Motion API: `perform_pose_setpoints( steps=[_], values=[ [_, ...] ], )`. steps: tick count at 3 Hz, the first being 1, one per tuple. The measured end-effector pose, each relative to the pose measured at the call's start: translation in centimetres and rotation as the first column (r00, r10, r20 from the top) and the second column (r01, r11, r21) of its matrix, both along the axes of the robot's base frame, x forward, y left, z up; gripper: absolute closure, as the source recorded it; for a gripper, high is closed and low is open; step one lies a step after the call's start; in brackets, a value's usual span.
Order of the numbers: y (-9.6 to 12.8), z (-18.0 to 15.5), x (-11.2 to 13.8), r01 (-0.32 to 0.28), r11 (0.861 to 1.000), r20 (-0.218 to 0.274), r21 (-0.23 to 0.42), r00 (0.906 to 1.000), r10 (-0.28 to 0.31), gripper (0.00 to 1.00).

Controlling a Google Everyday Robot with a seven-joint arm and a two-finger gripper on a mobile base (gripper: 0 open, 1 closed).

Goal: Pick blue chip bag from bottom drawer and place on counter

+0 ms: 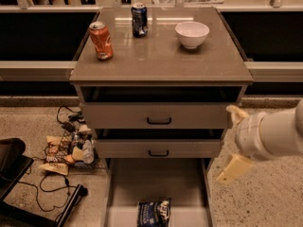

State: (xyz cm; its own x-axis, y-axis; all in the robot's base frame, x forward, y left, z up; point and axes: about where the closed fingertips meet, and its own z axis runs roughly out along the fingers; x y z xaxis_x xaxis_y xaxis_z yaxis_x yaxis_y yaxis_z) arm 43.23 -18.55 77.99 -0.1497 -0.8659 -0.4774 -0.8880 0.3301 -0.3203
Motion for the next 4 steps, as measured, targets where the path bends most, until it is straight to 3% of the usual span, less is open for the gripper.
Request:
perform_pose_setpoints(
  steps=[3, 4],
  values=[
    [3.3, -19.1, 2.0, -0.056, 0.992, 0.067, 0.113, 0.9966, 0.049, 0.00],
    [3.5, -23.4, 1.2, -0.019, 0.995, -0.004, 0.094, 0.9998, 0.019, 0.00]
  ],
)
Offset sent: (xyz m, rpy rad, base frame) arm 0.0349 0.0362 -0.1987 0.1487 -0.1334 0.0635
